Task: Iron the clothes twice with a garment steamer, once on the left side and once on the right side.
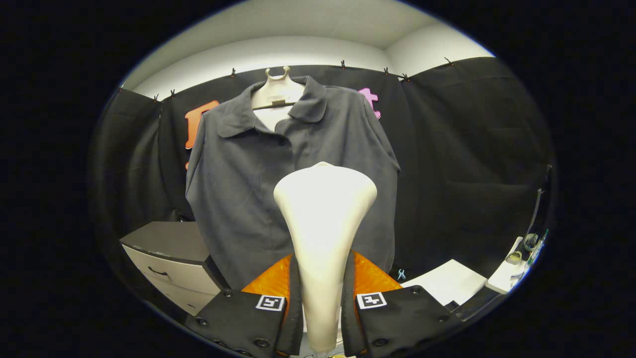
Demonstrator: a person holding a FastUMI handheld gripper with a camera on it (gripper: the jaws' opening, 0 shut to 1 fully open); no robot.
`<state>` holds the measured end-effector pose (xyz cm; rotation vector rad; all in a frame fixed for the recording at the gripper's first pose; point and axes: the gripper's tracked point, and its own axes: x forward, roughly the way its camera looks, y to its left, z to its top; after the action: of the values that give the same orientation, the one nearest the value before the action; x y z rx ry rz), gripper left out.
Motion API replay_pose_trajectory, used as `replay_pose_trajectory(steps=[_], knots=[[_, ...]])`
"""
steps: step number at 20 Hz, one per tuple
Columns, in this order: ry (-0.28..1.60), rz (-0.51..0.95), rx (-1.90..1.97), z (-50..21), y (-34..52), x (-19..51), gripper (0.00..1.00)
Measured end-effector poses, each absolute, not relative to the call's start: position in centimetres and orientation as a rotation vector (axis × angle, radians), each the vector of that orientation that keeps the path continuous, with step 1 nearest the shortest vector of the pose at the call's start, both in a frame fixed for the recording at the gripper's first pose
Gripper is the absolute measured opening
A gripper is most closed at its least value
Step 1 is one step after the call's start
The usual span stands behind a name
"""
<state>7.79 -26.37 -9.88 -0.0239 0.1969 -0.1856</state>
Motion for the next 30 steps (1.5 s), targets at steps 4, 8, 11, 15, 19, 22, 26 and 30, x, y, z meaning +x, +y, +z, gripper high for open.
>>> replay_pose_trajectory(steps=[4,8,11,15,19,22,26,30], knots=[[0.141,-0.19,-0.035,-4.2,-28.9,9.8,0.39],[0.102,-0.162,-0.042,0.0,-30.1,12.1,0.39],[0.084,-0.137,-0.051,1.5,-30.5,14.6,0.39],[0.082,-0.094,-0.065,1.6,-29.9,17.5,0.39],[0.106,-0.066,-0.053,-0.5,-29.6,19.5,0.39],[0.133,-0.059,-0.03,-2.7,-30.1,20.3,0.39],[0.156,-0.05,-0.017,-5.4,-30.3,20.6,0.39],[0.18,-0.04,-0.019,-7.9,-30.3,20.1,0.39]])
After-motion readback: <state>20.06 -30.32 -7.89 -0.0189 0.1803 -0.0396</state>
